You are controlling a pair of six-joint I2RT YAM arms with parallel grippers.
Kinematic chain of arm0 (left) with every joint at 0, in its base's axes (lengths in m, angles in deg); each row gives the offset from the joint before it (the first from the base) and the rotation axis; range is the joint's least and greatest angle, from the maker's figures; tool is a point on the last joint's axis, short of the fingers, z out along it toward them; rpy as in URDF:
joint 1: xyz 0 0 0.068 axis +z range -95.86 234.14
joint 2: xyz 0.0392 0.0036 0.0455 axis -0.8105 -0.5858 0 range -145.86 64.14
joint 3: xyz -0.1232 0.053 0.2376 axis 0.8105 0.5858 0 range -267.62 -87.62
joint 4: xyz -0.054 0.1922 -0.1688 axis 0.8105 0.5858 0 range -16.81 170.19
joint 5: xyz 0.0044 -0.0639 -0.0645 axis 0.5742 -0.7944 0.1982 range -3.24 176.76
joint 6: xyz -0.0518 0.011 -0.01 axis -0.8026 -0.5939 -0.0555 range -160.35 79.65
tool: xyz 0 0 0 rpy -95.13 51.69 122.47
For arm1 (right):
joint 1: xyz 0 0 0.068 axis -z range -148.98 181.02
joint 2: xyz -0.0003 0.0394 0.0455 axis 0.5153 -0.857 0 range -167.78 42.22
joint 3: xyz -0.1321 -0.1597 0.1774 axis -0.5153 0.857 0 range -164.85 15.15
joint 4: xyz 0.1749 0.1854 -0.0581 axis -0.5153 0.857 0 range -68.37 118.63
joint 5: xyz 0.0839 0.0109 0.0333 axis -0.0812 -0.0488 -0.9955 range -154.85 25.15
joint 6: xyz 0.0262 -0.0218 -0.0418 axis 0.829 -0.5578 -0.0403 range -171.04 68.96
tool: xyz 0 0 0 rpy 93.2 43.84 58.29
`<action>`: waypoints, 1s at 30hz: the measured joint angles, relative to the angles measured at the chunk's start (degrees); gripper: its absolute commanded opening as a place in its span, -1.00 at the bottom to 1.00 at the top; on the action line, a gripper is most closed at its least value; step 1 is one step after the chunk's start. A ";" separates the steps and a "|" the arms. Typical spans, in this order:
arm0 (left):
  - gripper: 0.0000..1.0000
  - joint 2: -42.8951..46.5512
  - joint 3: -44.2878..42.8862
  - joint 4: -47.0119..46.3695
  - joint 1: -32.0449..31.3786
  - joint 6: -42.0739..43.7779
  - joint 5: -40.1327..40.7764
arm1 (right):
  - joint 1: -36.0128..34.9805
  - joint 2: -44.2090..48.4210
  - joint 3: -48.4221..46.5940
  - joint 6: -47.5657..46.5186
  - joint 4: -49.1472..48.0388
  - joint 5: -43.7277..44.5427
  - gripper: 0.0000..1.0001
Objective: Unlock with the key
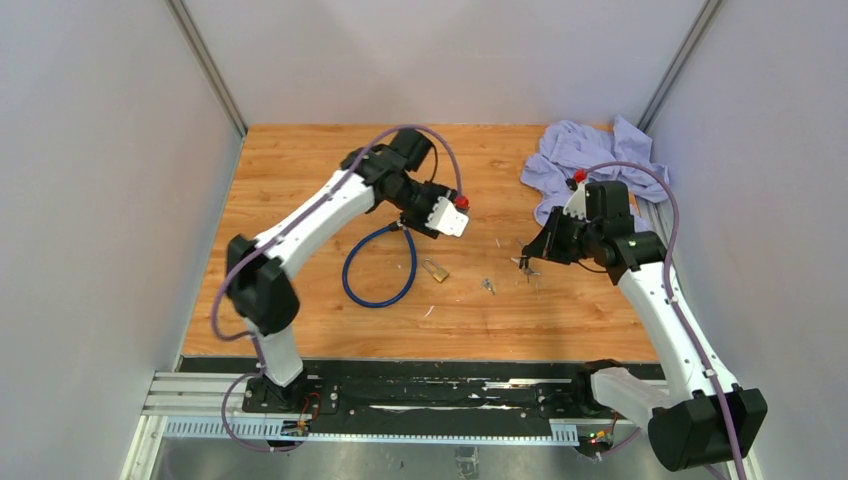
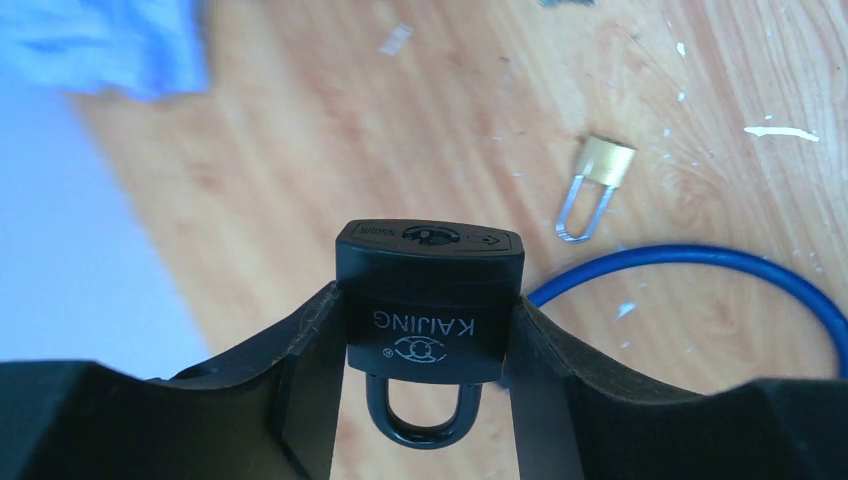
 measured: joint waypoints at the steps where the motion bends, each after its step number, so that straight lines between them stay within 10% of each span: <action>1: -0.99 3.13 0.24 -0.02 0.00 0.74 -0.37 | 0.02 -0.04 0.00 -0.02 -0.24 -0.52 -0.99; 19: -0.99 49.59 43.71 -31.28 0.00 7.50 -9.14 | -2.97 -0.31 -0.98 -3.67 -4.96 -12.28 -0.99; 30: -0.99 24.09 14.93 -4.07 -0.04 -6.32 0.98 | -4.92 -2.67 -3.82 -5.51 -4.20 -9.97 -0.99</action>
